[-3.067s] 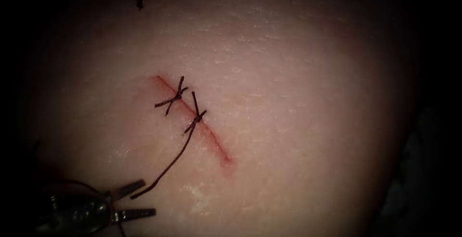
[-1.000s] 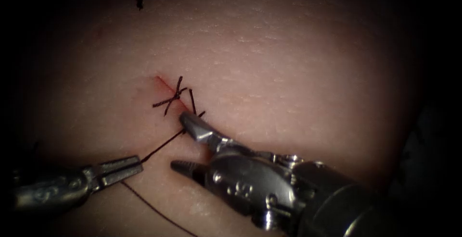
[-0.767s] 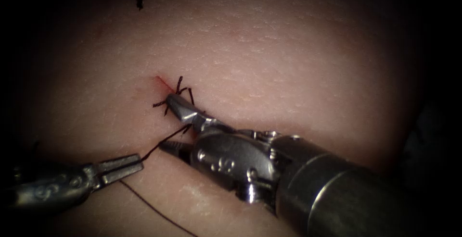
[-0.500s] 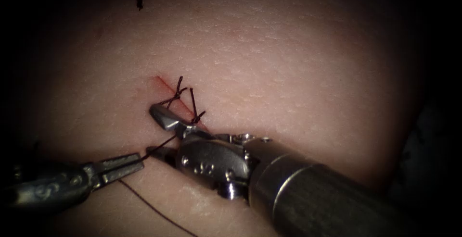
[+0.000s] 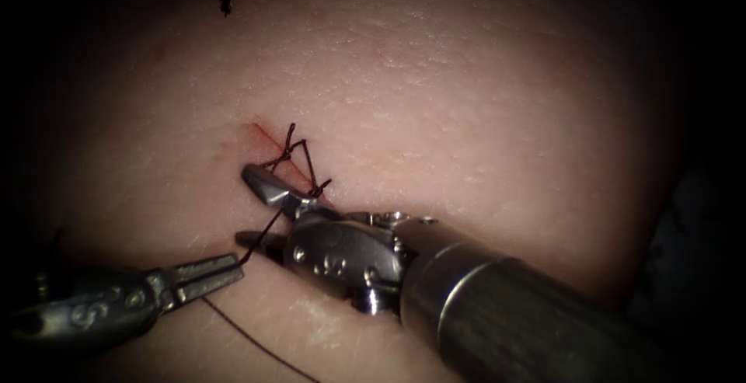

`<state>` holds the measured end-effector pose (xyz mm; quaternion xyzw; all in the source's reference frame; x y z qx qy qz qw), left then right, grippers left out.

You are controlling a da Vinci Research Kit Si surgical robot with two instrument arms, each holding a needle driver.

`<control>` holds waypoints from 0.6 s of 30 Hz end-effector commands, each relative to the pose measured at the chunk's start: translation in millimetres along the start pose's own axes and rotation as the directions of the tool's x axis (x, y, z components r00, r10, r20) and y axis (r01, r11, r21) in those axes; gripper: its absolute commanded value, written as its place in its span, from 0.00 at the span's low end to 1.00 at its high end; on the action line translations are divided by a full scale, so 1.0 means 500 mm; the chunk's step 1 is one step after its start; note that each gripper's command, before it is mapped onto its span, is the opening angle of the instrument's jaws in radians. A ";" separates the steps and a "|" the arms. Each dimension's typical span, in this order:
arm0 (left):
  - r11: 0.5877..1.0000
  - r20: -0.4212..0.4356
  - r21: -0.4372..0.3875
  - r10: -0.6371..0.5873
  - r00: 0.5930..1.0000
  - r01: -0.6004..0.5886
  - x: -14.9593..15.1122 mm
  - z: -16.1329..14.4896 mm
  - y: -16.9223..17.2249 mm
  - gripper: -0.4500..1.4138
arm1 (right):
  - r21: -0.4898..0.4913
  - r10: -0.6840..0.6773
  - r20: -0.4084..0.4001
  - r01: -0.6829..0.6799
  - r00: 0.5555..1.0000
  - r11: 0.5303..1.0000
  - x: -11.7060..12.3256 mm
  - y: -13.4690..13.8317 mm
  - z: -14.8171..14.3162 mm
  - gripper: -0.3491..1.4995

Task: Wound Closure

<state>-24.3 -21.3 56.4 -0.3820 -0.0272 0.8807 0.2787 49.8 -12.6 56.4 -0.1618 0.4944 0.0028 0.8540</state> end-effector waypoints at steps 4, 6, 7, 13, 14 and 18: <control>1.000 0.001 -0.001 0.001 1.000 -0.001 -0.0017 0.0013 0.0016 0.00 | 0.002 0.007 -0.002 -0.007 1.000 1.000 -0.0004 -0.0009 0.0018 0.85; 1.000 0.001 -0.001 0.001 1.000 -0.001 -0.0018 0.0014 0.0015 0.00 | 0.003 0.007 -0.004 -0.007 1.000 1.000 -0.0004 -0.0009 0.0016 0.85; 1.000 0.001 -0.001 0.001 1.000 -0.001 -0.0018 0.0014 0.0015 0.00 | 0.004 0.006 -0.004 -0.006 1.000 1.000 -0.0004 -0.0010 0.0016 0.85; 1.000 0.001 -0.001 0.003 1.000 -0.003 -0.0020 0.0012 0.0018 0.00 | 0.005 0.008 -0.006 -0.008 1.000 1.000 -0.0001 -0.0009 0.0013 0.85; 1.000 0.001 -0.001 0.003 1.000 -0.003 -0.0020 0.0012 0.0019 0.00 | 0.005 0.008 -0.005 -0.008 1.000 1.000 -0.0001 -0.0009 0.0014 0.84; 1.000 -0.001 -0.003 0.004 1.000 -0.004 -0.0019 0.0011 0.0026 0.00 | 0.004 0.004 -0.007 -0.004 1.000 1.000 -0.0001 -0.0015 0.0023 0.84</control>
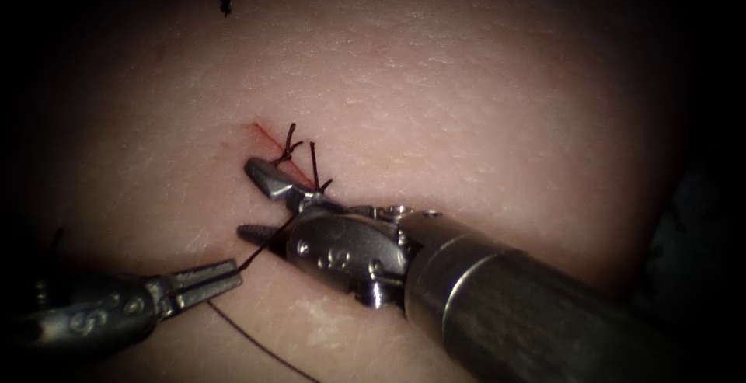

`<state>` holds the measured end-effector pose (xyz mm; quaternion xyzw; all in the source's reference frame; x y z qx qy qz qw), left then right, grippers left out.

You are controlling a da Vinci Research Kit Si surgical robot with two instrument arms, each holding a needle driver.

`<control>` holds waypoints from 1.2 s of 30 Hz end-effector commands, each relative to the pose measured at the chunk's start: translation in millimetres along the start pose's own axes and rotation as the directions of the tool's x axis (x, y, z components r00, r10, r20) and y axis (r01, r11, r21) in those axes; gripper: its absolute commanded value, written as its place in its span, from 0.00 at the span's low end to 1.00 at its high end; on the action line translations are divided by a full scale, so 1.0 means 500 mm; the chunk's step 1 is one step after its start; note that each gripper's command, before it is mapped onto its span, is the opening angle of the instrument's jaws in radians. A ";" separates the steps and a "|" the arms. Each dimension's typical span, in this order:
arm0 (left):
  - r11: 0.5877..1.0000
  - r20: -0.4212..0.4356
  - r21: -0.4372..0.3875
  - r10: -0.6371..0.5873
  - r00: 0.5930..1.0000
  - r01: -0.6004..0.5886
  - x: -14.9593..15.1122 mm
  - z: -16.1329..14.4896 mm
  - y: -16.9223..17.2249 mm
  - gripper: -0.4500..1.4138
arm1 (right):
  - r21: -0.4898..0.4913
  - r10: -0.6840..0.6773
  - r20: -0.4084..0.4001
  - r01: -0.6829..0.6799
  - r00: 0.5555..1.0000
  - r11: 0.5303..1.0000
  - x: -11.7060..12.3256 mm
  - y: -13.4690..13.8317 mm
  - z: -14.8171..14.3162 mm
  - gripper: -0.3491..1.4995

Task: Wound Closure

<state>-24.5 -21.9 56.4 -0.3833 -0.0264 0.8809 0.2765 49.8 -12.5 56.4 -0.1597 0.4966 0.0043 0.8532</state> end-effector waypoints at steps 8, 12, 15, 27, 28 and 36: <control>1.000 0.002 -0.003 -0.001 1.000 0.001 -0.0014 0.0009 0.0015 0.00 | 0.008 -0.006 -0.006 0.006 1.000 1.000 -0.0002 -0.0020 0.0036 0.78; 1.000 0.001 -0.004 0.000 1.000 0.000 -0.0014 0.0006 0.0018 0.00 | 0.064 -0.013 0.020 0.011 1.000 0.998 -0.0005 -0.0030 0.0035 0.00; 1.000 -0.001 -0.008 0.001 1.000 -0.001 -0.0014 0.0004 0.0022 0.00 | 0.057 -0.035 0.022 0.034 0.999 0.998 -0.0011 -0.0035 0.0040 0.00; 1.000 -0.011 -0.008 -0.002 1.000 0.002 -0.0017 -0.0050 -0.0041 0.00 | 0.016 0.032 -0.003 -0.032 0.999 0.999 0.0016 -0.0020 -0.0089 0.85; 1.000 -0.010 -0.003 -0.006 1.000 0.006 -0.0015 -0.0055 -0.0055 0.00 | 0.014 0.036 0.001 -0.036 0.999 0.999 0.0019 -0.0016 -0.0106 0.85; 0.999 -0.019 0.049 -0.008 1.000 0.009 0.0022 -0.0037 -0.0171 0.00 | -0.004 0.105 0.004 -0.105 0.994 0.994 0.0045 0.0020 -0.0244 0.82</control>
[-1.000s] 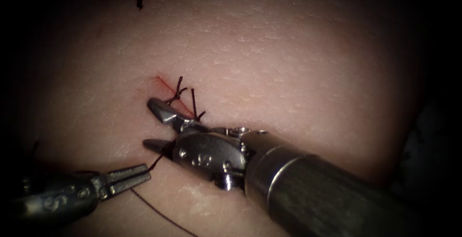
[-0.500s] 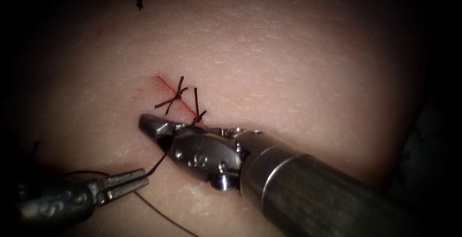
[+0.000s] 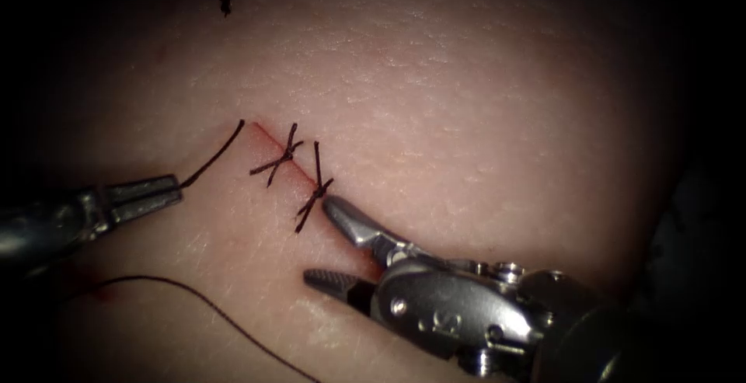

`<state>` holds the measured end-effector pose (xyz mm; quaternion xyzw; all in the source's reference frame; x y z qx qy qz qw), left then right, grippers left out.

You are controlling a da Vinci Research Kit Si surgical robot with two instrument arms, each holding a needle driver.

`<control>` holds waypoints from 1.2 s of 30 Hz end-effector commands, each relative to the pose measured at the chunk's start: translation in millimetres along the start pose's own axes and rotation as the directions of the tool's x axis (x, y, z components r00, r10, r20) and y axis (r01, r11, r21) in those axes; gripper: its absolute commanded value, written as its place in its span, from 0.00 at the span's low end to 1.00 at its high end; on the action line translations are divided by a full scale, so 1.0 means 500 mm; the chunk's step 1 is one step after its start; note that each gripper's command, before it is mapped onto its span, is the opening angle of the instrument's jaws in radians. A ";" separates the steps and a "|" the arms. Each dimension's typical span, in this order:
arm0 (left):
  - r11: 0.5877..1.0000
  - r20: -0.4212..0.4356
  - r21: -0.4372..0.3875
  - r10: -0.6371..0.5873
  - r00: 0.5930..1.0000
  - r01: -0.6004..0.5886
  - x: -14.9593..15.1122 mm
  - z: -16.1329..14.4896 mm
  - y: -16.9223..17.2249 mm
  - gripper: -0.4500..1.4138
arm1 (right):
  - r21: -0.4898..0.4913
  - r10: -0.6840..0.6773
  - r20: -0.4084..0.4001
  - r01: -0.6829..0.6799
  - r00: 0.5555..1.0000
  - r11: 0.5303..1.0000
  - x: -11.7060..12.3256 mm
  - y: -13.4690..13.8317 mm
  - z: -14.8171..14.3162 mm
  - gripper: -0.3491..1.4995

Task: Wound Closure

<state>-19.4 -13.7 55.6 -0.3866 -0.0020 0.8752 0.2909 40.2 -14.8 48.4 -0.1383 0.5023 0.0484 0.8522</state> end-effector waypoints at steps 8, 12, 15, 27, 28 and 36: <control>0.997 0.064 0.074 0.002 0.998 -0.007 -0.0014 0.0078 -0.0117 0.00 | -0.034 0.131 0.079 -0.129 0.988 0.991 -0.0003 -0.0008 -0.0088 0.55; 0.993 0.095 0.114 0.010 0.995 -0.021 -0.0039 0.0090 -0.0179 0.00 | -0.058 0.201 0.154 -0.195 0.967 0.979 -0.0014 -0.0006 -0.0123 0.00; 0.992 0.106 0.117 0.022 0.994 -0.035 -0.0058 0.0100 -0.0208 0.00 | -0.053 0.206 0.182 -0.200 0.961 0.978 -0.0026 0.0003 -0.0143 0.00; 0.990 0.214 0.118 0.046 0.976 -0.073 -0.0115 0.0115 -0.0274 0.00 | -0.007 0.160 0.158 -0.161 0.974 0.987 -0.0054 0.0023 -0.0200 0.00; 0.991 0.223 0.114 0.040 0.974 -0.067 -0.0119 0.0116 -0.0274 0.00 | -0.004 0.160 0.156 -0.161 0.975 0.987 -0.0054 0.0023 -0.0200 0.00; 0.989 0.341 0.107 0.059 0.938 -0.101 -0.0167 0.0128 -0.0284 0.28 | 0.023 0.152 0.156 -0.158 0.976 0.987 -0.0051 0.0009 -0.0201 0.00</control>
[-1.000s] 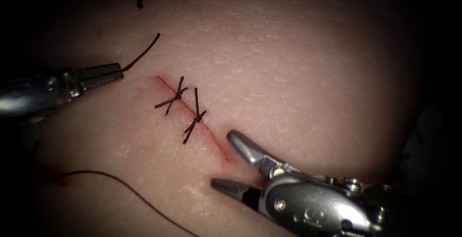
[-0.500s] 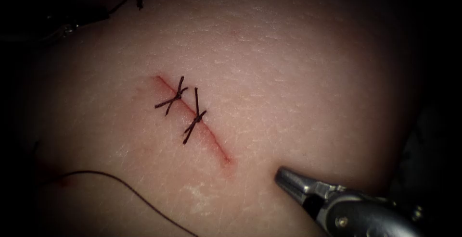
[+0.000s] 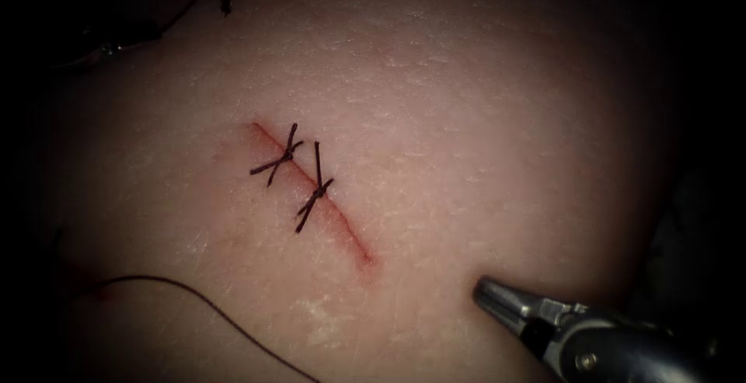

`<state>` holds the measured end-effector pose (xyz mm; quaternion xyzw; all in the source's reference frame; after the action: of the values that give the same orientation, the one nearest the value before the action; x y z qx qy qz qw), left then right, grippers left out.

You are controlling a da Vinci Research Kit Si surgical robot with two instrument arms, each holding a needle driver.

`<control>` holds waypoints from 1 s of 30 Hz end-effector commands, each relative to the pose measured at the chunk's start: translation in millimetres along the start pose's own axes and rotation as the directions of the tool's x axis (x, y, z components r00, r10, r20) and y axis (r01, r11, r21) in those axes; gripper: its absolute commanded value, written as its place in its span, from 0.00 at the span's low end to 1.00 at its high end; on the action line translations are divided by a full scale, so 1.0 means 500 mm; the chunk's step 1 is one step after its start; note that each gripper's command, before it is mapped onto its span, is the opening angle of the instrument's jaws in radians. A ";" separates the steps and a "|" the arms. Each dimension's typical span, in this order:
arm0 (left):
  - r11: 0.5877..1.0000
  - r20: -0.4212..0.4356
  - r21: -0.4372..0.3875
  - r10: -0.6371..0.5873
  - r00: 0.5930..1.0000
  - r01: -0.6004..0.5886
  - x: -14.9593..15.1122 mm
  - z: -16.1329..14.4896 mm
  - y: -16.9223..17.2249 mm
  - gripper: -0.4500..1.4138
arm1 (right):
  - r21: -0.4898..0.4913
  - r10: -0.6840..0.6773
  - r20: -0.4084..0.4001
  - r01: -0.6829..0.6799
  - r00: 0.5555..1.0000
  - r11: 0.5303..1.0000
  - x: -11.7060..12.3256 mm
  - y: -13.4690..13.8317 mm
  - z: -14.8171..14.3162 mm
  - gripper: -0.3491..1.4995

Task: Wound Closure

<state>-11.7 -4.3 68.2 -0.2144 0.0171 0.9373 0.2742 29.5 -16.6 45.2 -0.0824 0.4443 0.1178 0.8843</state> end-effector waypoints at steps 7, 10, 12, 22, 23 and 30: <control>0.998 0.029 0.054 0.012 1.000 -0.014 -0.0027 0.0037 0.0008 0.35 | 0.026 -0.018 0.003 0.018 1.000 1.000 -0.0008 -0.0036 0.0023 0.00; 0.997 0.029 0.069 0.019 0.999 -0.021 -0.0040 0.0049 0.0022 0.37 | 0.027 -0.020 0.005 0.019 1.000 0.999 -0.0009 -0.0037 0.0023 0.00; 0.997 0.034 0.077 0.025 0.999 -0.028 -0.0049 0.0057 0.0031 0.40 | 0.029 -0.019 0.003 0.019 1.000 0.999 -0.0008 -0.0038 0.0023 0.00; 0.993 0.066 0.096 0.061 0.996 -0.068 -0.0111 0.0045 0.0035 0.92 | 0.040 -0.025 0.002 0.024 1.000 0.999 -0.0006 -0.0052 0.0018 0.00; 0.993 0.069 0.097 0.064 0.996 -0.071 -0.0118 0.0039 0.0035 0.92 | 0.044 -0.025 0.002 0.025 1.000 0.999 -0.0006 -0.0052 0.0018 0.00; 0.995 0.041 0.070 0.068 0.997 -0.071 -0.0172 -0.0004 0.0043 0.89 | 0.048 -0.024 0.002 0.024 1.000 0.999 -0.0006 -0.0049 0.0018 0.00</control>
<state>-5.8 -10.0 70.4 -0.1994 0.0491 0.9460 0.2509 29.9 -18.4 45.5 -0.0674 0.4437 0.0966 0.8884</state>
